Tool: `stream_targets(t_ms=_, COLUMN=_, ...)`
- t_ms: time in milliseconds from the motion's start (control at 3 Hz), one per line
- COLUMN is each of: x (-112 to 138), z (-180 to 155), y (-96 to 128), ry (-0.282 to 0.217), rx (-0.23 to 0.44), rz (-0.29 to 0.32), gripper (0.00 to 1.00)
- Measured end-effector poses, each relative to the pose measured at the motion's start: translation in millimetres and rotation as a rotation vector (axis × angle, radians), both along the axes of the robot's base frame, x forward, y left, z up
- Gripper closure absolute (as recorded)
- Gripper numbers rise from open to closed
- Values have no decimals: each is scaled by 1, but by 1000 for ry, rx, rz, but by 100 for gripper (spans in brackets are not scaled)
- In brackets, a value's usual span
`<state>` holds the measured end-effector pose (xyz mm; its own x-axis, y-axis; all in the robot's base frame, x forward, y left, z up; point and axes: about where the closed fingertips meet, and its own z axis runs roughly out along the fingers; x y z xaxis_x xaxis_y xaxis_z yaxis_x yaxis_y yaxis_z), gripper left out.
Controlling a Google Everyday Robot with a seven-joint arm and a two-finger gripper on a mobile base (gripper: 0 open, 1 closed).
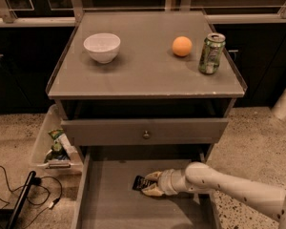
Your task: Pick rxbar chocolate from middle drawer and place on counter
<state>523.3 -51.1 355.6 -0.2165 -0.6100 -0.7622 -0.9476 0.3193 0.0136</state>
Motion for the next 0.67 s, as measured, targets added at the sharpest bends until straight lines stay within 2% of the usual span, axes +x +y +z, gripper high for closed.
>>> stream_targets(t_ms=333, x=-6, z=22, y=2, ry=-12, rx=12, rz=24, gripper=100)
stream_targets(t_ms=667, x=-5, z=62, y=3, ry=-42, rx=34, rz=59, gripper=100)
